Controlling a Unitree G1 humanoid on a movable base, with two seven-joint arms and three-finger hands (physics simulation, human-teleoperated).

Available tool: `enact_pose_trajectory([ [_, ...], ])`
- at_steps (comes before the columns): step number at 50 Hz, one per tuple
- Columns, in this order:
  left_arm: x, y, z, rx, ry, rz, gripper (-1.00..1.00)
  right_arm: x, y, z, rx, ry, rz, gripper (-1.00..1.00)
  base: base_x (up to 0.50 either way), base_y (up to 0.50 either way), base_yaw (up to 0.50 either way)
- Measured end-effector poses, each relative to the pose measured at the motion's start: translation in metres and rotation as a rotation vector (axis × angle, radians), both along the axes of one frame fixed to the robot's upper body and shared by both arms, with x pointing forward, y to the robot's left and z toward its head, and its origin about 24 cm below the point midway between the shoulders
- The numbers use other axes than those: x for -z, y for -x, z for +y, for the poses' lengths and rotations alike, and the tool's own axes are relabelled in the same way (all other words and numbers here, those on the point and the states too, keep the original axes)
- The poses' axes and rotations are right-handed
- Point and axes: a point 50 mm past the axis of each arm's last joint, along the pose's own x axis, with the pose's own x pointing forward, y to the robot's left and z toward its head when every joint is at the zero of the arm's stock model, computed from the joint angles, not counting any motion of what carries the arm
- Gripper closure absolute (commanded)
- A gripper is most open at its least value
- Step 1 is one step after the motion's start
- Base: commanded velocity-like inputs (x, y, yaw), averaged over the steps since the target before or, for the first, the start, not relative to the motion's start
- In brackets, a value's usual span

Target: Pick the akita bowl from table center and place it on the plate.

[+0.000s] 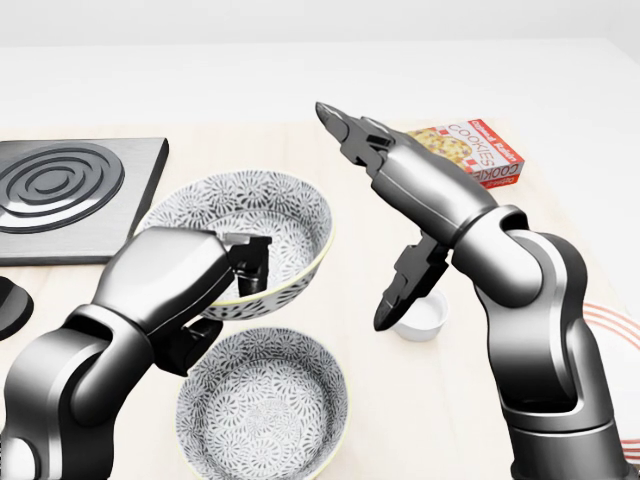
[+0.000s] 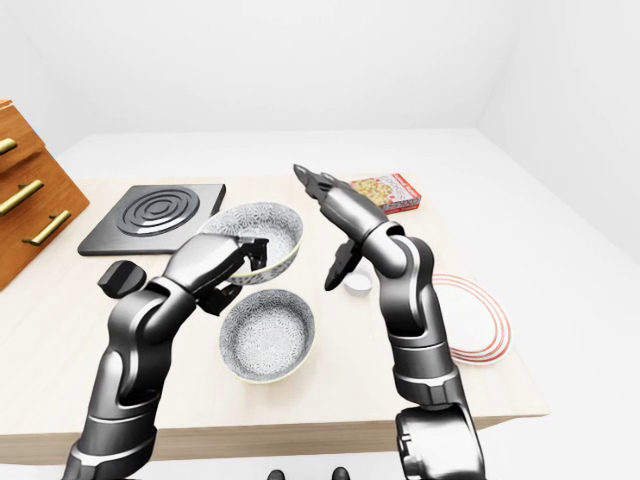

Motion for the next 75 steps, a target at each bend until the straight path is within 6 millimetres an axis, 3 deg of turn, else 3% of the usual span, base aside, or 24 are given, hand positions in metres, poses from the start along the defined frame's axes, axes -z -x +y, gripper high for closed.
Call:
enact_pose_trajectory([
  [32,-0.013,0.004,-0.019,0.080,0.042,-0.033,1.00,0.012,0.002,0.008,-0.006,0.010,0.034,-1.00,0.00,0.00,0.00],
  [34,-0.014,0.004,-0.019,0.082,0.043,-0.036,1.00,0.013,0.003,0.007,-0.006,0.010,0.035,-0.80,0.00,0.00,0.00],
  [38,-0.015,0.004,-0.019,0.085,0.045,-0.040,1.00,0.013,0.003,0.007,-0.004,0.011,0.036,0.18,0.00,0.00,0.00],
  [39,-0.015,0.004,-0.019,0.085,0.046,-0.041,1.00,0.013,0.003,0.007,-0.004,0.011,0.036,0.58,0.00,0.00,0.00],
  [43,-0.016,0.004,-0.019,0.084,0.048,-0.045,1.00,0.014,0.003,0.007,-0.003,0.013,0.040,1.00,0.00,0.00,0.00],
  [66,-0.018,0.006,-0.022,0.114,0.079,-0.047,1.00,0.019,0.005,0.010,0.023,0.067,0.035,1.00,0.00,0.00,0.00],
  [67,-0.018,0.006,-0.022,0.115,0.078,-0.045,0.84,0.019,0.005,0.010,0.025,0.069,0.034,1.00,0.00,0.00,0.00],
  [72,-0.018,0.005,-0.022,0.115,0.082,-0.047,0.54,0.020,0.005,0.011,0.029,0.084,0.036,1.00,0.00,0.00,0.00],
  [75,-0.018,0.005,-0.021,0.111,0.078,-0.043,0.22,0.021,0.005,0.010,0.041,0.096,0.036,1.00,0.00,0.00,0.00],
])
